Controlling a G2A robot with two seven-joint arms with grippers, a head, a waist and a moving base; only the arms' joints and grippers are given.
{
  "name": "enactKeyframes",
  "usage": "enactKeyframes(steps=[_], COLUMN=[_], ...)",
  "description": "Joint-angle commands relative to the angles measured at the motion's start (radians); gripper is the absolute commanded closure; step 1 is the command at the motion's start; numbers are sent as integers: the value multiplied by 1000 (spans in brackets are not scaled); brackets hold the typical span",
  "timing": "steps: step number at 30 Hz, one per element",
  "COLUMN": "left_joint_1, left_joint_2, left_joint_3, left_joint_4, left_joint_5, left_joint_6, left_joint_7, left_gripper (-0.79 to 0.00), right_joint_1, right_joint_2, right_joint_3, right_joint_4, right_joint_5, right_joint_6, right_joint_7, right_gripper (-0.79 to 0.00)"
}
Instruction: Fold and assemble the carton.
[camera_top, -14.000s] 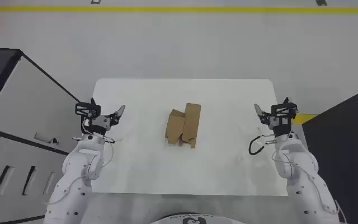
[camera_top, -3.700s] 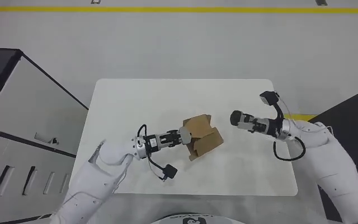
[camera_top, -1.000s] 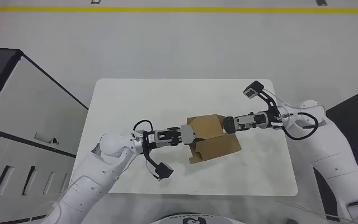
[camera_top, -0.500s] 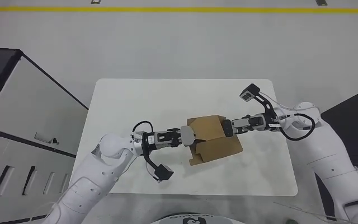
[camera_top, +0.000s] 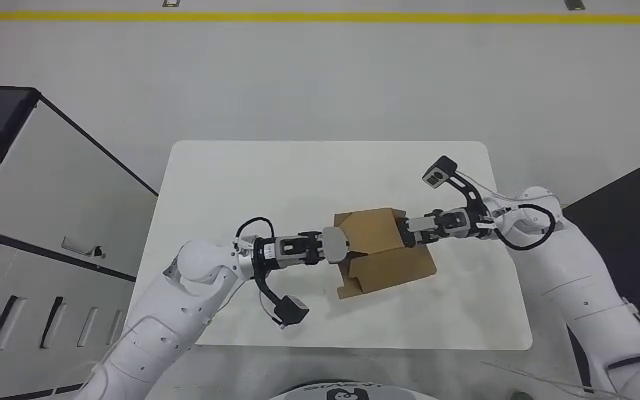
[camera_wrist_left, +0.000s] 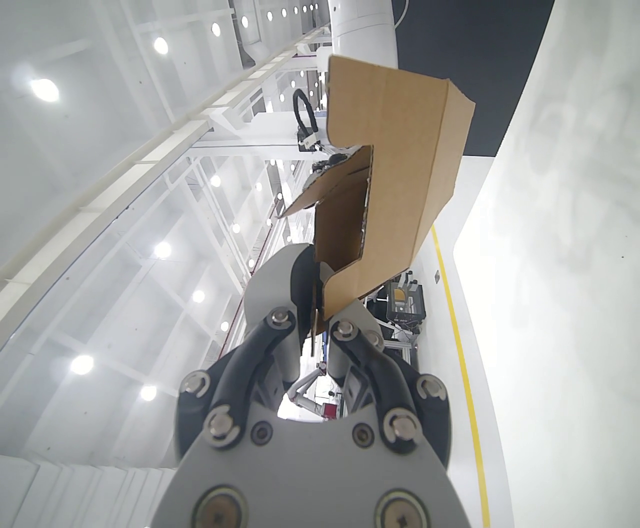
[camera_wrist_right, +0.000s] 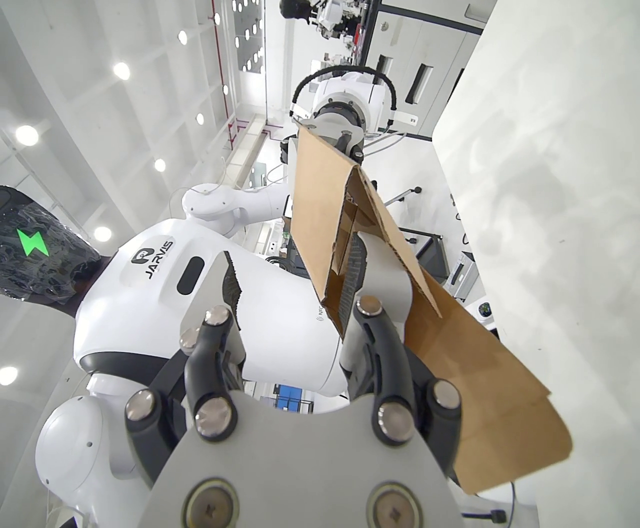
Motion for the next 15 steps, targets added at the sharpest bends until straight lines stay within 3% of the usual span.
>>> enactKeyframes(steps=[1, 15], left_joint_1=[-3, -28], left_joint_2=[0, 1], left_joint_3=[2, 24], left_joint_4=[1, 14], left_joint_5=[-3, -8], left_joint_6=[-1, -5], left_joint_7=[2, 11], left_gripper=[0, 0], right_joint_1=[3, 28], right_joint_2=[-4, -36], right_joint_3=[-4, -39], right_joint_4=[7, 44], right_joint_5=[-1, -13], right_joint_6=[-2, -11], right_joint_7=[-2, -11], right_gripper=[-379, -246])
